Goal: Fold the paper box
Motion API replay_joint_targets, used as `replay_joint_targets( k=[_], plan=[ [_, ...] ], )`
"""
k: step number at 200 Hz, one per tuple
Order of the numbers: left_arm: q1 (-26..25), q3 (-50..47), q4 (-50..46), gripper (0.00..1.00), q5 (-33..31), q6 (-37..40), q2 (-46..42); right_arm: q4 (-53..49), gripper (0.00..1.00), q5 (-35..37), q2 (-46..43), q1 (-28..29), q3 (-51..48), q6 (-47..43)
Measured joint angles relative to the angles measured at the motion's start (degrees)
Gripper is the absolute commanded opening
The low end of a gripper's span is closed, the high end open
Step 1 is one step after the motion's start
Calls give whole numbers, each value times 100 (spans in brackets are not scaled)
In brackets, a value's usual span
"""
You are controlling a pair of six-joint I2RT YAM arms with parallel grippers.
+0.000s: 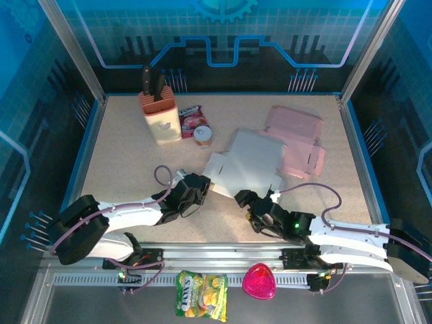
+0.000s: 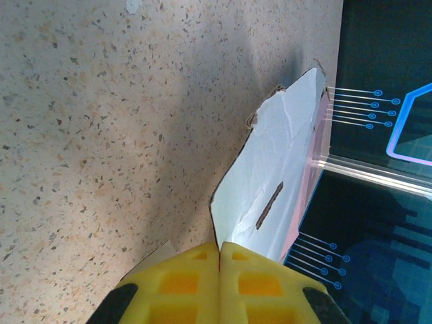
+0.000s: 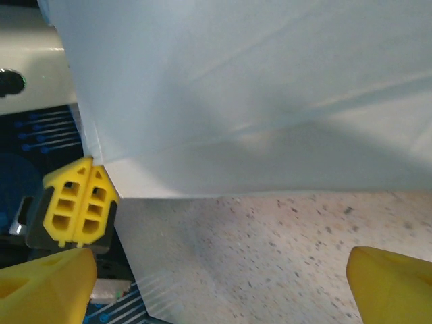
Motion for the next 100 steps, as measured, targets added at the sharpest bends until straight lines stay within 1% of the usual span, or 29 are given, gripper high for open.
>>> replay_joint_targets(
  k=[20, 41, 69, 100],
  plan=[
    [0, 0, -2, 0, 2, 0, -7, 417, 79, 90, 264, -114, 0, -7],
    [0, 0, -2, 0, 22, 0, -7, 669, 72, 181, 413, -201, 4, -28],
    [0, 0, 0, 0, 22, 0, -42, 719, 63, 278, 409, -254, 24, -120],
    [0, 0, 0, 0, 20, 0, -83, 697, 50, 350, 323, -365, 44, -216]
  ],
)
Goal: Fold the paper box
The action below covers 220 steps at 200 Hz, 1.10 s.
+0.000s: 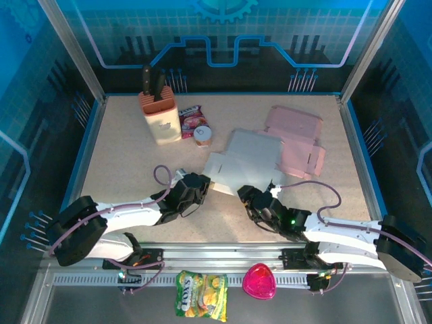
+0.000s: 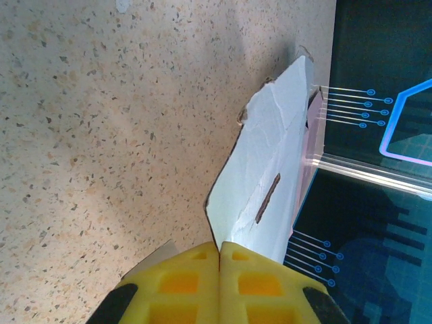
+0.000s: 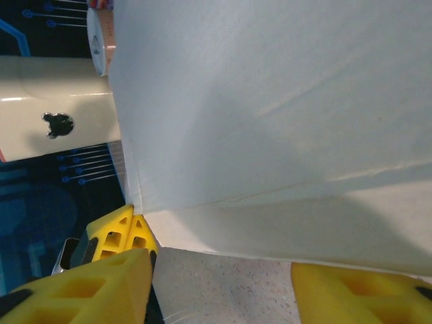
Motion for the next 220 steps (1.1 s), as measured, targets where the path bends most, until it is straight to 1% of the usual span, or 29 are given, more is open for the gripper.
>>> replay_joint_targets(
  k=[11, 31, 50, 79, 93, 97, 101, 115, 119, 124, 129, 142, 149, 159, 175, 181, 200, 220],
  plan=[
    [0, 0, 2, 0, 0, -2, -13, -2, 45, 24, -46, -33, 2, -26],
    [0, 0, 2, 0, 0, -2, -20, -46, 40, 50, -144, -81, 7, -120],
    [0, 0, 2, 0, 0, -2, -20, -144, 33, 107, -254, -118, 55, -236],
    [0, 0, 2, 0, 0, -2, -20, -254, 16, 166, -389, -221, 166, -350],
    [0, 0, 4, 0, 4, 0, -20, -289, 10, 166, -420, -304, 201, -407],
    [0, 0, 7, 0, 4, 0, -20, -289, 8, 162, -424, -337, 205, -448],
    [0, 0, 7, 0, 13, 2, -20, -295, 0, 157, -424, -358, 212, -450],
    [0, 2, 4, 0, 50, 72, -22, -365, 0, 92, -424, -490, 291, -579],
    [0, 4, 2, 5, 59, 94, -26, -378, 0, 68, -424, -533, 321, -612],
    [0, 13, -13, 14, 68, 133, -44, -409, 0, 24, -424, -586, 374, -684],
    [0, 28, -48, 26, 70, 175, -61, -433, 0, -31, -422, -647, 442, -758],
    [0, 129, -275, 51, 81, 391, -205, -542, 0, -243, -380, -898, 737, -1062],
    [0, 197, -470, 62, 87, 516, -326, -592, 0, -367, -328, -1060, 955, -1237],
    [0, 345, -826, 72, 79, 745, -549, -636, 0, -570, -251, -1279, 1290, -1475],
    [0, 658, -1462, 81, -9, 1259, -984, -699, 0, -925, -120, -1587, 1858, -1880],
    [0, 813, -1727, 83, -70, 1473, -1145, -715, 0, -1056, -70, -1685, 2063, -2022],
    [0, 1331, -2485, 82, -306, 2310, -1552, -870, 0, -1473, 81, -1932, 2699, -2415],
    [-28, 1788, -3067, 81, -610, 3449, -1895, -1257, 0, -1797, 170, -2085, 3388, -2715]
  ],
)
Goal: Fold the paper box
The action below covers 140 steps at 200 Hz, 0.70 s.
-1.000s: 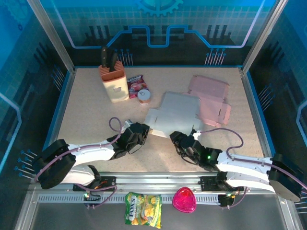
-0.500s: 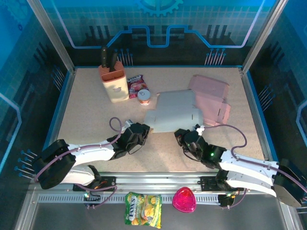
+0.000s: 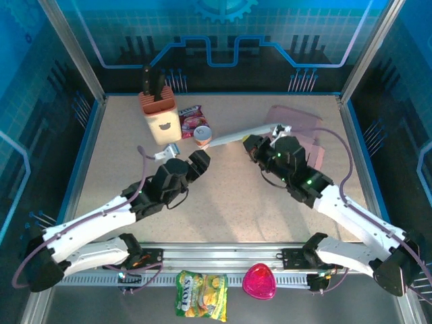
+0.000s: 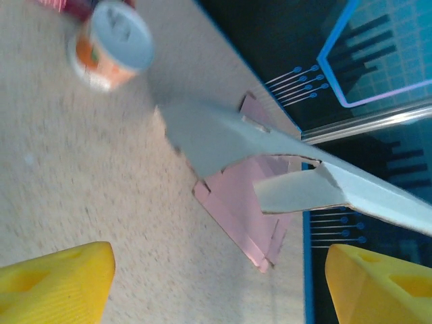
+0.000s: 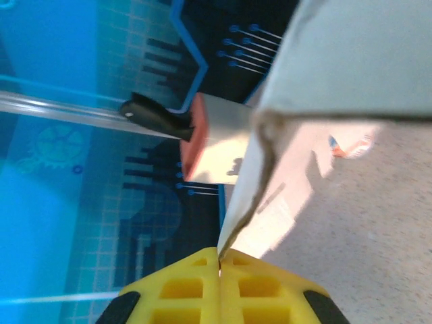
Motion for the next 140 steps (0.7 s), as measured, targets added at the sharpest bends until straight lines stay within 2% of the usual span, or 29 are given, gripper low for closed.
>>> replay_joint_targets(
  k=[31, 73, 106, 140],
  plan=[
    [-323, 68, -173, 80, -472, 2124, -407, -737, 0, -446, 42, -227, 968, -251],
    [-837, -743, 1060, 85, -944, 4953, -555, -1648, 0, -999, 212, -562, 1825, -420],
    [-824, -739, 1862, 86, -1086, 6229, -59, -2074, 0, -1384, 238, -695, 1888, -435],
    [-391, -697, 2321, 83, -966, 6725, 400, -2159, 0, -1628, 208, -776, 1738, -376]
  ],
)
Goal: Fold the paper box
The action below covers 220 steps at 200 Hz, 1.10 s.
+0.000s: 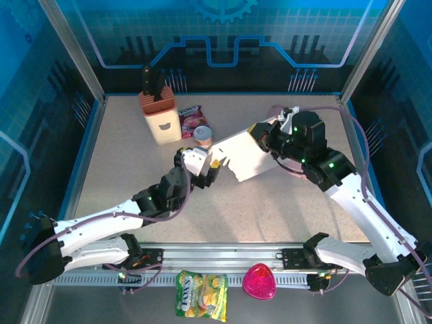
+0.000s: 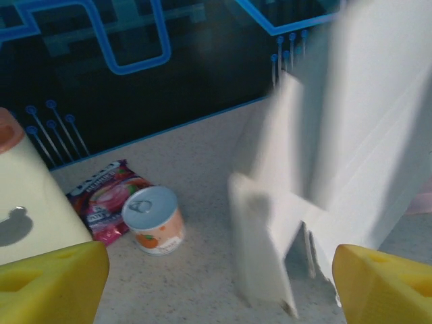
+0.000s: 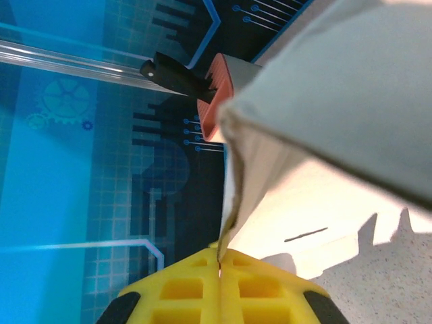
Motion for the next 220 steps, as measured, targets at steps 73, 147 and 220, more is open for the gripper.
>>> replay_joint_targets(
  k=[73, 147, 220],
  plan=[
    [323, 151, 470, 2, 535, 435, 605, 225, 0, -376, 9, -238, -363, 236],
    [7, 422, -566, 0, -232, -170, 393, 1001, 80, -415, 168, -350, -955, 433],
    [-570, 1143, -3025, 0, -1220, -2048, 492, 1314, 85, 667, 55, 723, -1228, 496]
  ],
)
